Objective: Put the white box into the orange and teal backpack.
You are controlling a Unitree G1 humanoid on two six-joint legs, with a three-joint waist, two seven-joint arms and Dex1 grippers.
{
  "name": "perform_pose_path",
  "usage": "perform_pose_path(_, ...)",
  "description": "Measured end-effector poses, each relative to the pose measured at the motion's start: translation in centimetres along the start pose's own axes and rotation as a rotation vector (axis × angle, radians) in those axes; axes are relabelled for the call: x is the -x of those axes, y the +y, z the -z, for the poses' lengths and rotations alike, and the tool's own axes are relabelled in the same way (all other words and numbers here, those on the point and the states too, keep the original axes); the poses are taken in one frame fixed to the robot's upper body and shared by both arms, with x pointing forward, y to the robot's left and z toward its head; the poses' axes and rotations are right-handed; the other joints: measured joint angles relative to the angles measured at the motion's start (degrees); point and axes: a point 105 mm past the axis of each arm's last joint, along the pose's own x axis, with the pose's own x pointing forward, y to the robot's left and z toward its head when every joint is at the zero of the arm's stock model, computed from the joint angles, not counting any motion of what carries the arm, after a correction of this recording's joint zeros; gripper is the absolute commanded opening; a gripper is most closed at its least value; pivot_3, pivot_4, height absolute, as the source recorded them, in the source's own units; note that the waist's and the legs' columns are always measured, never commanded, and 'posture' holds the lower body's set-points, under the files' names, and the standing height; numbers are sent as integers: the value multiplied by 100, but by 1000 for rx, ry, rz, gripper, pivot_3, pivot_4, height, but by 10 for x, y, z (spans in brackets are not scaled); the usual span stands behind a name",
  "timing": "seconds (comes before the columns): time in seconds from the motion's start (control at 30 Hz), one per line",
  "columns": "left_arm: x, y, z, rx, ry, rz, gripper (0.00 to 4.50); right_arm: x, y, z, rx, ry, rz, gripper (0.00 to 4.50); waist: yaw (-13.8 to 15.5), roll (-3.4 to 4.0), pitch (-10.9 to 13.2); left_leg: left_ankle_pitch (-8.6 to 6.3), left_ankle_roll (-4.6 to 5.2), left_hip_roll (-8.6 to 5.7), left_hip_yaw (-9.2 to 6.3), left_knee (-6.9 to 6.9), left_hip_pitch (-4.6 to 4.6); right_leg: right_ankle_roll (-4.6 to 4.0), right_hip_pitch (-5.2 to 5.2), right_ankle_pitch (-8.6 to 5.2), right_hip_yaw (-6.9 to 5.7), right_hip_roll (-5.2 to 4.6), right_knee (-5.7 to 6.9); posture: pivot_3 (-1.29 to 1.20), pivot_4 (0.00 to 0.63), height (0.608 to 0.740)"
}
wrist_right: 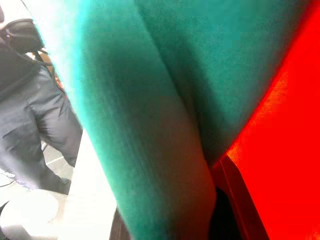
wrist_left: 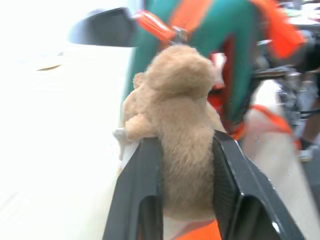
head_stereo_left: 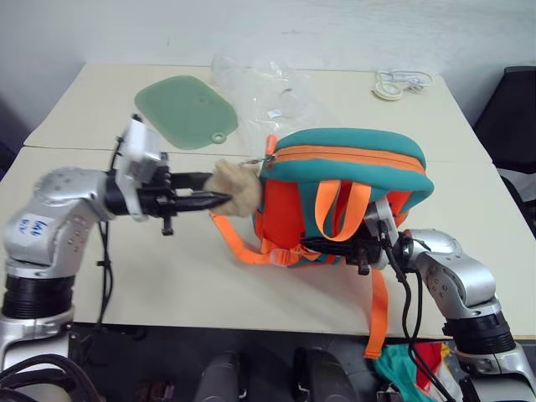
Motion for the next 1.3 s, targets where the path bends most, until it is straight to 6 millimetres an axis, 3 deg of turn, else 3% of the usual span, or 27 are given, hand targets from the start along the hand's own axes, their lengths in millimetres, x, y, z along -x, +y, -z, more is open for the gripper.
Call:
perform_pose_path(0.13,6,18,23,60,48,-92,948,0,-1,-2,4,-9,22,58,-7,0,0,0,0,1,2,-1,-1,0,-2,0,-3,2,2,0,150,740)
perform_pose_path(0.23,0,20,46,104,104,-95,948,0,-2,0,-11,-12,37,58,-4,0,0,0,0,1,3,-2,0,0,-2,0,-3,2,2,0,150,740)
perform_pose_path(0.4,-29,1,87,143,166,-13,948,2,-2,2,-32,-24,55,58,5,0,0,0,1,1,8,0,-1,0,-3,0,-1,0,5,0,150,740)
perform_pose_path(0.57,-41,-23,106,193,188,37,948,4,-2,1,-32,-43,77,58,-8,0,0,-1,1,3,8,-5,-1,0,-5,0,7,-2,1,0,150,740)
perform_pose_path(0.67,-38,-32,115,208,223,36,1699,4,-4,-1,-22,-67,100,58,1,0,0,-1,2,3,6,-1,-1,0,-3,0,10,-5,2,0,150,740)
perform_pose_path(0.83,-3,-28,105,217,196,-55,3355,11,-3,-1,-6,-58,107,1774,-42,1,1,-4,-2,8,3,-9,-1,-2,-8,-1,14,-8,-1,0,150,740)
perform_pose_path(0.9,19,-30,97,202,209,-81,3968,28,-3,-3,9,-28,116,2429,-50,4,3,-7,-1,7,2,-12,-5,-2,-9,-1,13,-10,-7,0,150,740)
perform_pose_path(0.97,50,-35,93,188,265,-116,4491,63,-4,-9,4,25,169,3036,-36,11,6,-16,5,6,2,-14,-7,-2,-7,-1,10,-13,-22,0,150,740)
perform_pose_path(1.03,80,-44,97,188,324,-146,4500,92,-2,-18,17,61,225,3789,-6,12,6,-22,7,7,2,-16,-2,-2,2,-1,6,-14,-35,0,150,740)
perform_pose_path(1.1,98,-58,106,216,352,-140,4500,111,3,-18,43,119,240,4454,-3,13,6,-34,8,7,3,-15,0,-3,3,-2,6,-16,-55,0,150,740)
perform_pose_path(1.2,128,-74,122,261,390,-198,4500,149,-3,-2,105,231,302,4454,-4,11,6,-45,6,7,7,-13,5,-2,6,-1,7,-19,-56,0,150,740)
perform_pose_path(1.3,141,-80,127,204,423,-258,4500,174,-12,8,188,285,349,4454,1,19,10,-54,-13,5,9,-13,11,-4,5,3,10,-29,-48,0,150,740)
